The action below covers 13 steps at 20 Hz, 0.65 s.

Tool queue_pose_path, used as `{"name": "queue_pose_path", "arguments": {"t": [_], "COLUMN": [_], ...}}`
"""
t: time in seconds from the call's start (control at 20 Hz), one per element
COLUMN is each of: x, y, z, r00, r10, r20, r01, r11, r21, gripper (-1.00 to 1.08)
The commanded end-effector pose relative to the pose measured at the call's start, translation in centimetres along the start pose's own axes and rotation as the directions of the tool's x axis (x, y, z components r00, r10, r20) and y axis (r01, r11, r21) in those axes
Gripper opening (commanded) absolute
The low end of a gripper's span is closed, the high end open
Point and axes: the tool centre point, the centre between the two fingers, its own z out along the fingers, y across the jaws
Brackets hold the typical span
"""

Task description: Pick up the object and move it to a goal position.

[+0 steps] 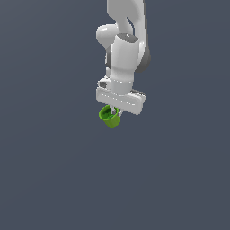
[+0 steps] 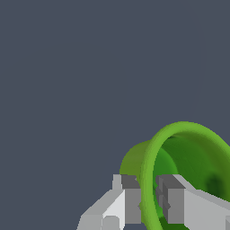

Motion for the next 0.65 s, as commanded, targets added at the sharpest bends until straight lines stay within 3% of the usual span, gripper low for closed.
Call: {"name": "queue_pose_path", "arguments": {"t": [0.0, 0.6], "x": [-0.2, -0.8], "y": [-0.1, -0.4], "z": [-1.8, -5.4], "r00": [1.0, 1.0], "r10": [0.0, -0.001], "r20": [-0.002, -0.003], "r01": [0.0, 0.001], "r11": [1.0, 1.0], "r21": [0.0, -0.002], "gripper": [-1.0, -1.0]}}
